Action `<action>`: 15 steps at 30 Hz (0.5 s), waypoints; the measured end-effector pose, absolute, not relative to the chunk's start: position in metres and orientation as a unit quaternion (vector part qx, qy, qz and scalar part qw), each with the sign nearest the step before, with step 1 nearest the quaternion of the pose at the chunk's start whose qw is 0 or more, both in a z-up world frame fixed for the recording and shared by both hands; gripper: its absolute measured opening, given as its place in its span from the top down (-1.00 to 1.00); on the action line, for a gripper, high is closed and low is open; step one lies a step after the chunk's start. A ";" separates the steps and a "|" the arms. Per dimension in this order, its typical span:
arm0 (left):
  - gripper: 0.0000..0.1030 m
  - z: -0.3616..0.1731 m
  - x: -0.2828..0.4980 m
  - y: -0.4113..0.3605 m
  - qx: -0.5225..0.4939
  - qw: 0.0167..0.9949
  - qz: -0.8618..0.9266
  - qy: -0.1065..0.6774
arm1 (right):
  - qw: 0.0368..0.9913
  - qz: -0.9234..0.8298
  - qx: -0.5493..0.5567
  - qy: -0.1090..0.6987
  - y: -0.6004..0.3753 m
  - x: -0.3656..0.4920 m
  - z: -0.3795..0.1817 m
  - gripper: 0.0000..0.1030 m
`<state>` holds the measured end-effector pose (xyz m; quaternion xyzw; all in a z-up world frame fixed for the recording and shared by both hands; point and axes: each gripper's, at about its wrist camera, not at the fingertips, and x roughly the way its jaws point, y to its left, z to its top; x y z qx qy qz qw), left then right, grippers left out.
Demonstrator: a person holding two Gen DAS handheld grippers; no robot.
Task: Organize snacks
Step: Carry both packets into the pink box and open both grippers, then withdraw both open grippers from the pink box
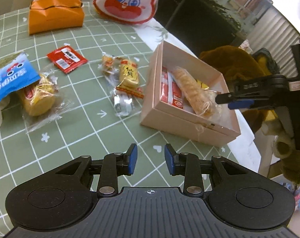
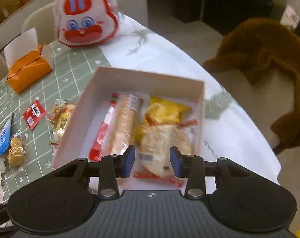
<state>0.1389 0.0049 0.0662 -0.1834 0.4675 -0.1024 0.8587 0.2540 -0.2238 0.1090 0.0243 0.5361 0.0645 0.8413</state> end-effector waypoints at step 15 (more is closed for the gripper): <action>0.33 0.039 0.118 0.002 -0.192 0.837 -0.082 0.506 | 0.860 0.149 0.005 0.488 -0.197 0.234 0.144 0.25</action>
